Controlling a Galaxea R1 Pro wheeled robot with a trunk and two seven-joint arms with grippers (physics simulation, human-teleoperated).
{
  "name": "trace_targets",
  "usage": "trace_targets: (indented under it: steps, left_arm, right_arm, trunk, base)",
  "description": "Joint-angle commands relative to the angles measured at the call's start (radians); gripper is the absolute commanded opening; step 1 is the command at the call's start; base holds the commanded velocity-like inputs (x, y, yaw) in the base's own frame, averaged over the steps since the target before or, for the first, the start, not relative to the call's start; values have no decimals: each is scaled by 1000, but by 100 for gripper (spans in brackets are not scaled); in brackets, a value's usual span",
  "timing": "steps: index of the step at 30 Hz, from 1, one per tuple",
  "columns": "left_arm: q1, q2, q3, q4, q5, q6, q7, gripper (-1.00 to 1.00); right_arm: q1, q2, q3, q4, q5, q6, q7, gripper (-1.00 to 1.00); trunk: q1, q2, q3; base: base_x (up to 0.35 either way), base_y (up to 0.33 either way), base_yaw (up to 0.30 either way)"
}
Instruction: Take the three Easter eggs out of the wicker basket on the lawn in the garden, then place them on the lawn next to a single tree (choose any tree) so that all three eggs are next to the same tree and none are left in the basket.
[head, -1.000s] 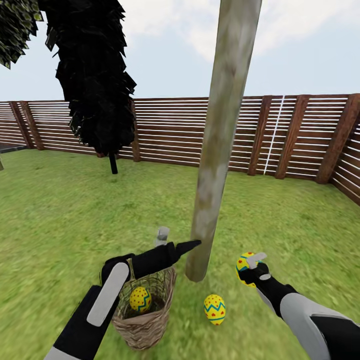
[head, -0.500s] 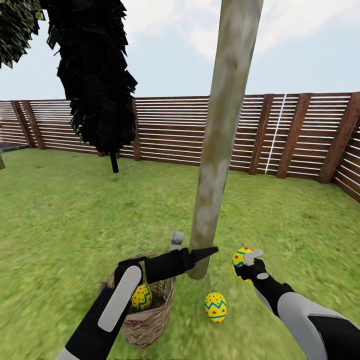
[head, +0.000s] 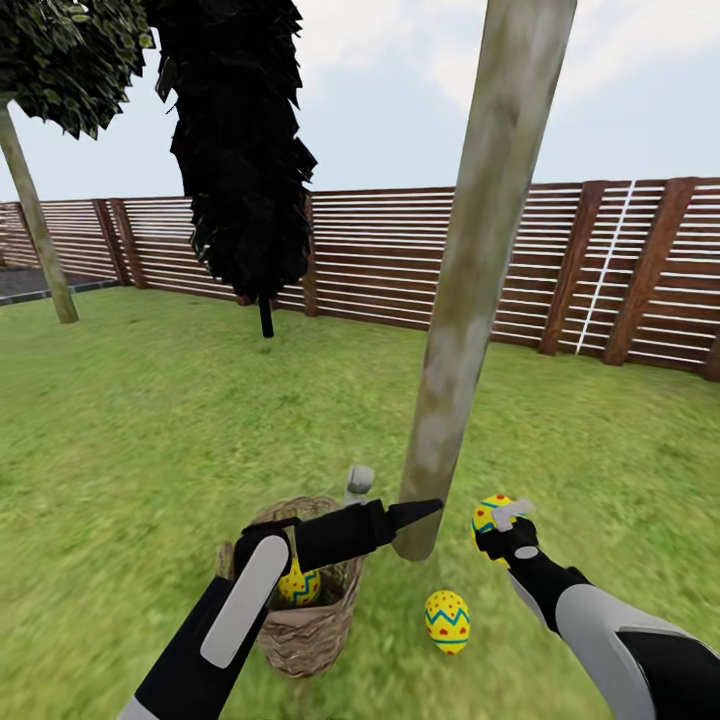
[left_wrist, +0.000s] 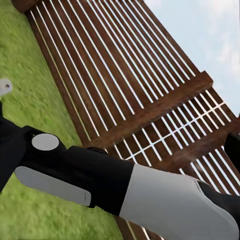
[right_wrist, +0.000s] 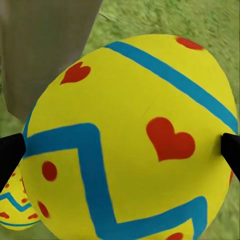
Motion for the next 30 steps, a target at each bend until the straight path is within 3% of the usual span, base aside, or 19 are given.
trace_targets:
  steps: [1, 8, 14, 26, 29, 30]
  left_arm:
    - [-1, -1, 1, 1, 2, 6, -1, 100]
    - [-1, -1, 1, 3, 3, 6, 0, 100]
    - [4, 1, 1, 3, 5, 3, -5, 100]
    - [5, 1, 1, 3, 5, -8, -4, 100]
    - [5, 1, 1, 2, 12, -5, -5, 100]
    - [5, 2, 0, 2, 34, -4, -5, 100]
  right_arm:
    - [0, 0, -5, 3, 8, -4, -3, -100]
    - [1, 1, -4, 8, 8, -5, -1, -100]
    - [0, -1, -4, 7, 8, -8, -1, -100]
    - [0, 2, -4, 0, 10, -7, -9, -100]
    - [0, -1, -4, 2, 10, -4, -88, -100]
    - [0, -3, -3, 4, 11, -4, -135, -100]
  trunk:
    - [0, 0, -2]
    - [0, 0, -8]
    - [0, 0, -13]
    - [46, -84, -54]
    - [57, -105, -63]
    - [61, -112, -66]
  base:
    - [0, -335, 248]
    - [0, -329, 247]
    - [0, -36, 222]
    - [0, 0, 47]
    - [0, 0, 0]
    - [0, 0, 0]
